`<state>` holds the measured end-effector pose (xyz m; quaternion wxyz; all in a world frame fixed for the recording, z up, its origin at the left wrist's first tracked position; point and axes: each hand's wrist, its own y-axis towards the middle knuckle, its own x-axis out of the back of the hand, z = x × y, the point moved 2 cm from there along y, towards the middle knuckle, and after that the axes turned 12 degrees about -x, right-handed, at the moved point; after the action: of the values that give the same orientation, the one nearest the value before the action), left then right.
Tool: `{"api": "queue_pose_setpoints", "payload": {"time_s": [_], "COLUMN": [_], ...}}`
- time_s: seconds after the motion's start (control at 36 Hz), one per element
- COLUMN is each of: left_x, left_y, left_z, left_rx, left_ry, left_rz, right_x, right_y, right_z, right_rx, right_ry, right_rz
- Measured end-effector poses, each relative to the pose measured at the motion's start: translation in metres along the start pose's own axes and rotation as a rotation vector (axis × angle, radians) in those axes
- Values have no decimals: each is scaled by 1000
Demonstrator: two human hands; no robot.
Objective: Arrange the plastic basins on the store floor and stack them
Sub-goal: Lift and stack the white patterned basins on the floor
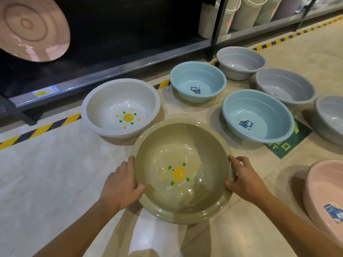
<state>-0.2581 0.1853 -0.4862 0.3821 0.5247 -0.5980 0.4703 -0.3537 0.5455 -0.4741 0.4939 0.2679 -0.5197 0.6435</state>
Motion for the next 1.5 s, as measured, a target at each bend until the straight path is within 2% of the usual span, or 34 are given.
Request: {"api": "queue_pose_setpoints", "payload": {"time_s": [0.14, 0.25, 0.36, 0.47, 0.67, 0.83, 1.08, 1.25, 1.31, 1.39, 1.5], "left_x": [2, 31, 91, 155, 205, 186, 126, 95, 86, 71, 62], "left_y": [-1, -1, 8, 17, 62, 95, 134, 153, 158, 165, 167], "left_z": [1, 12, 29, 48, 97, 131, 182, 201, 203, 201, 192], "left_rx": [-19, -3, 72, 162, 331, 467, 620, 655, 681, 705, 656], "left_ry": [56, 73, 82, 51, 66, 69, 89, 120, 53, -170, -312], "left_rz": [3, -22, -93, -173, -238, -224, -111, -90, -84, -106, -145], "right_x": [7, 34, 88, 132, 137, 102, 47, 13, 1, -15, -31], "right_y": [-1, -2, 3, 10, 66, 136, 235, 275, 285, 296, 303], "right_z": [5, 35, 98, 171, 268, 312, 339, 350, 349, 345, 338], "right_rx": [-30, -26, 106, 185, 347, 414, 515, 517, 499, 480, 473], "right_ry": [-91, -237, -355, -366, -385, -366, -508, -549, -544, -511, -432], "right_rz": [4, -33, -47, -61, -112, -103, -56, -17, 14, 59, 106]}}
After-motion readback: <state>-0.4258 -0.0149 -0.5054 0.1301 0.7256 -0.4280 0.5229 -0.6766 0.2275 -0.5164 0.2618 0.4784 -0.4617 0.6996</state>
